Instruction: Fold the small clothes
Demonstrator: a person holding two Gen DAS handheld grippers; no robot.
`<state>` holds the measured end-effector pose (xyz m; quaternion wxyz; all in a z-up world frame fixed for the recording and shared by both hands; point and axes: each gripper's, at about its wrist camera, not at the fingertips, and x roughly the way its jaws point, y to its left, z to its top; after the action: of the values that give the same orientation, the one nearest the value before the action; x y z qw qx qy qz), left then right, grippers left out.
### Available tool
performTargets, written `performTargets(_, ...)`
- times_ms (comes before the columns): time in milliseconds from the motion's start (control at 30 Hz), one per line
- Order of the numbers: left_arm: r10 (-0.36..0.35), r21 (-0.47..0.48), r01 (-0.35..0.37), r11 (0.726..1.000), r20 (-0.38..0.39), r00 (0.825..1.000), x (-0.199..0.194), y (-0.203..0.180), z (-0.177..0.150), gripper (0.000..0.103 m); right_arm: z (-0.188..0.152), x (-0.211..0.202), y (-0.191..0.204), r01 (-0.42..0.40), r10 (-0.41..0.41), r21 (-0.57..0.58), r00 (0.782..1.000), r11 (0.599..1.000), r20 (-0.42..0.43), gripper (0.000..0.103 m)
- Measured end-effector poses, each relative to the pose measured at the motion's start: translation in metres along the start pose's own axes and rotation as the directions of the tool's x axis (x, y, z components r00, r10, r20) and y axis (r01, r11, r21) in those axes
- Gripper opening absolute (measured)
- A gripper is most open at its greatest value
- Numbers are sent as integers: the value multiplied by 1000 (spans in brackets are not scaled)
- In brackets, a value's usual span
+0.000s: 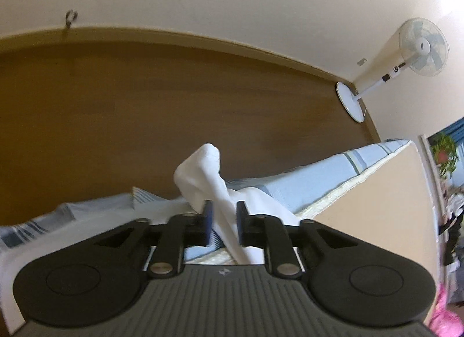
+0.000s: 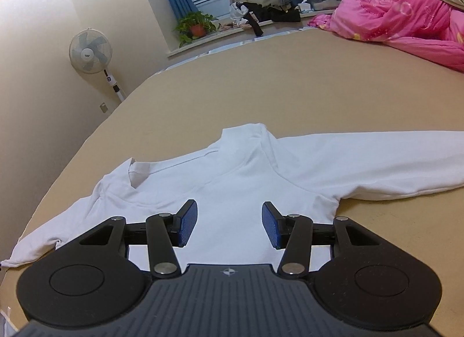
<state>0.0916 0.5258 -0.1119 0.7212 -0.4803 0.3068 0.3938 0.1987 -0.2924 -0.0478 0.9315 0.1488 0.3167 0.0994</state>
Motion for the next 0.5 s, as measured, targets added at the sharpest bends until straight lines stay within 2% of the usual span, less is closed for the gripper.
performTargets(100, -32, -89, 28, 996, -42, 999, 14, 4, 2, 35, -3, 1, 2, -3, 3, -6, 1000, 1000, -11, 51)
performTargets(167, -58, -131, 53, 990, -33, 998, 8, 6, 2, 36, -3, 2, 2, 0, 0, -2, 1000, 1000, -16, 51)
performTargets(233, -90, -114, 90, 989, 3, 996, 0, 1, 4, 37, -4, 4, 1, 3, -3, 6, 1000, 1000, -19, 51)
performTargets(300, -47, -45, 47, 998, 8, 999, 3, -9, 6, 37, -5, 6, 1, 0, 0, 12, 1000, 1000, -27, 51)
performTargets(333, -17, -30, 17, 999, -12, 1000, 10, -10, 6, 36, -5, 7, 2, -2, 2, 8, 1000, 1000, -29, 51)
performTargets(367, 7, -32, -8, 999, -32, 999, 14, -9, 6, 28, -5, 8, 3, -3, 3, 1, 1000, 1000, -30, 51)
performTargets(400, 32, -37, -33, 999, -43, 999, 21, -9, 5, 5, -5, 9, 5, -5, 5, -5, 999, 1000, -32, 51)
performTargets(500, 38, -15, -37, 999, 18, 999, 8, -13, 4, 3, -7, 13, 9, -12, 11, -13, 999, 1000, -47, 51)
